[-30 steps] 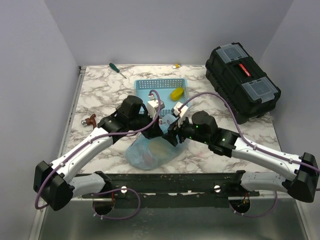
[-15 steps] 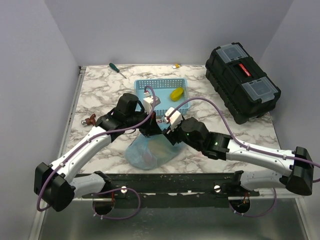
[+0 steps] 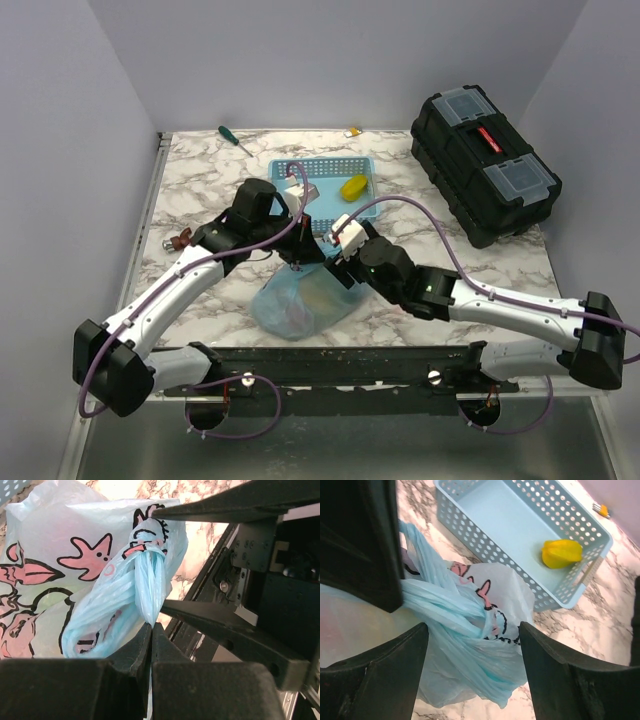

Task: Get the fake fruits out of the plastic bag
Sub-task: Untie the plastic bag at the center of the board.

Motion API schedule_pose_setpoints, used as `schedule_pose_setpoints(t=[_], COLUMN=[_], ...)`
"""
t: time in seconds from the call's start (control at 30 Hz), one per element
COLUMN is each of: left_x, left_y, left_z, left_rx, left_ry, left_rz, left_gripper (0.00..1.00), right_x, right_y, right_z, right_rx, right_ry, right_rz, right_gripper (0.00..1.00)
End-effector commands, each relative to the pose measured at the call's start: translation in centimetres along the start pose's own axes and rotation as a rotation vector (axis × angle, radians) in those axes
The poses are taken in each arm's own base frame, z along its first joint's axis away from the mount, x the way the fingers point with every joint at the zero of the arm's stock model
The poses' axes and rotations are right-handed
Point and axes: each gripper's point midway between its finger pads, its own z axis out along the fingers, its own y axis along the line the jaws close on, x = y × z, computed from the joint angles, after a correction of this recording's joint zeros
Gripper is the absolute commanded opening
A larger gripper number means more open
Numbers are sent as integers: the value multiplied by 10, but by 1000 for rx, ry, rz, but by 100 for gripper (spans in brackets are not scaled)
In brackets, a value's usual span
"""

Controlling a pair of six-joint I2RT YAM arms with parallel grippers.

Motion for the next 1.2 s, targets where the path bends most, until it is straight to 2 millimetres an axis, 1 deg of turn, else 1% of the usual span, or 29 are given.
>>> schedule_pose_setpoints(t=[0.0,0.07,0.13,0.23,0.3,0.37,0.4,0.5,0.63,0.7,0.8,0.87,0.97,1.1,1.17], left_x=[-8,-9,-9,-9,-9,-11,-12,-17,-24,-27,-28,-29,-32,-35,-36], left_y=[-14,-17,-18,-14,-8,-4,-3,2,10,11,17,16,12,6,3], left_z=[-14,-18,-22,-27,-31,-36,-39,-50,-65,-74,-85,-91,-101,-108,-110], left_rx=[27,24,21,-22,-64,-102,-121,-180,-261,-290,-336,-342,-345,-343,-331], left_ry=[-41,-57,-70,-87,-104,-131,-149,-218,-331,-390,-459,-498,-549,-579,-578], left_rz=[20,28,38,43,47,53,55,71,82,87,75,87,118,150,160], left_gripper=[0,0,0,0,0,0,0,0,0,0,0,0,0,0,0], right_x=[10,10,10,7,6,8,10,19,29,33,35,34,38,44,47], right_y=[-21,-32,-44,-49,-55,-61,-64,-77,-85,-85,-76,-70,-71,-73,-75], right_z=[4,6,3,-5,-13,-18,-21,-30,-41,-44,-45,-46,-50,-50,-49], right_rx=[156,240,329,355,383,419,442,531,586,575,499,451,445,465,483], right_ry=[14,-3,-24,-76,-116,-132,-127,-101,-78,-62,-44,-40,-17,55,96], right_rz=[-4,43,128,245,320,362,386,447,509,553,601,630,667,689,684], right_gripper=[74,71,66,55,53,47,43,29,19,18,19,20,26,28,34])
